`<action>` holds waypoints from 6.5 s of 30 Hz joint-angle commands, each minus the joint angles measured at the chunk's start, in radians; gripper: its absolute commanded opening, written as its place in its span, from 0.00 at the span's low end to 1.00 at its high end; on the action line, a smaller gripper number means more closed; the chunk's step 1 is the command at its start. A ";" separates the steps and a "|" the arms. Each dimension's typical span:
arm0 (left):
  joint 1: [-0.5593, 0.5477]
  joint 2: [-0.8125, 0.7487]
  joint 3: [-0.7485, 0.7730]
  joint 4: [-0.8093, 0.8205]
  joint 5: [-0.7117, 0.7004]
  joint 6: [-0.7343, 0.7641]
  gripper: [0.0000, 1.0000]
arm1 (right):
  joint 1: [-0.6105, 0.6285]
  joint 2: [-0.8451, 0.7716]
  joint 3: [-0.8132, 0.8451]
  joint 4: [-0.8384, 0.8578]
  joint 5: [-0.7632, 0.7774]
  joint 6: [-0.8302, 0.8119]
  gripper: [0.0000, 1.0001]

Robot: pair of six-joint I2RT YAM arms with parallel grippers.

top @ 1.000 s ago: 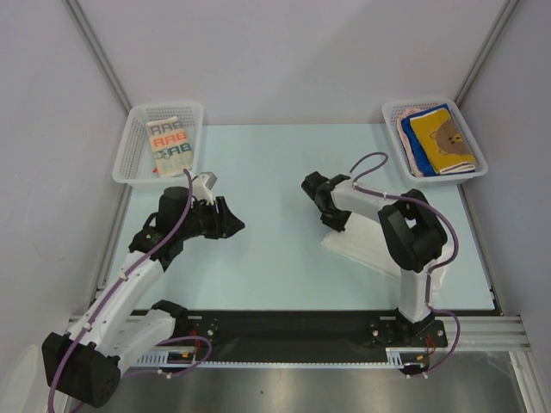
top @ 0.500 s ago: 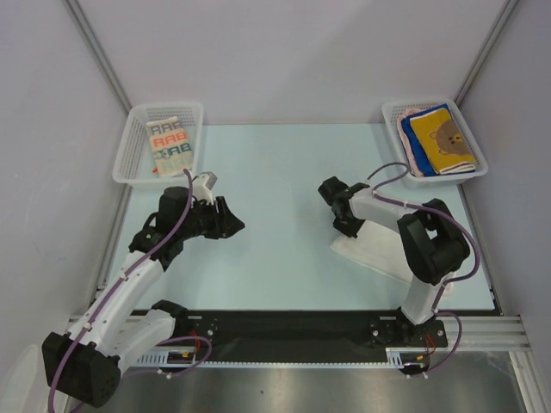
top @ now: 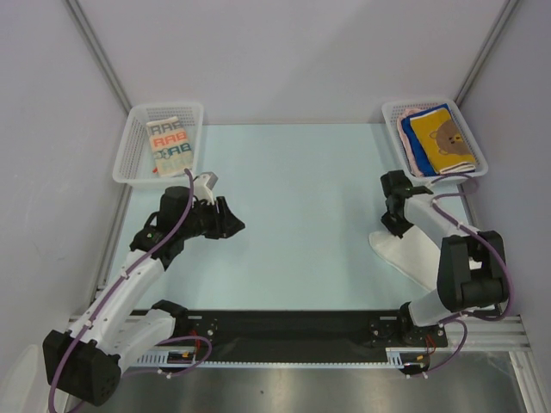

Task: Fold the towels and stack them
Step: Neatly place the folded towel into the bin

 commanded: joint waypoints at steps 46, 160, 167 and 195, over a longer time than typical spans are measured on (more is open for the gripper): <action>0.000 0.032 0.021 -0.005 0.015 0.035 0.48 | -0.568 0.233 0.574 0.276 -0.361 -0.247 0.00; 0.002 0.230 0.051 -0.003 0.026 0.066 0.45 | -0.360 1.059 1.537 0.650 -0.270 -0.244 0.00; 0.002 0.229 0.050 -0.005 0.023 0.066 0.47 | -0.361 1.069 1.542 0.658 -0.287 -0.241 0.19; 0.087 0.086 0.157 0.017 -0.282 -0.002 0.52 | -0.185 0.367 0.947 0.308 -0.637 -0.320 0.67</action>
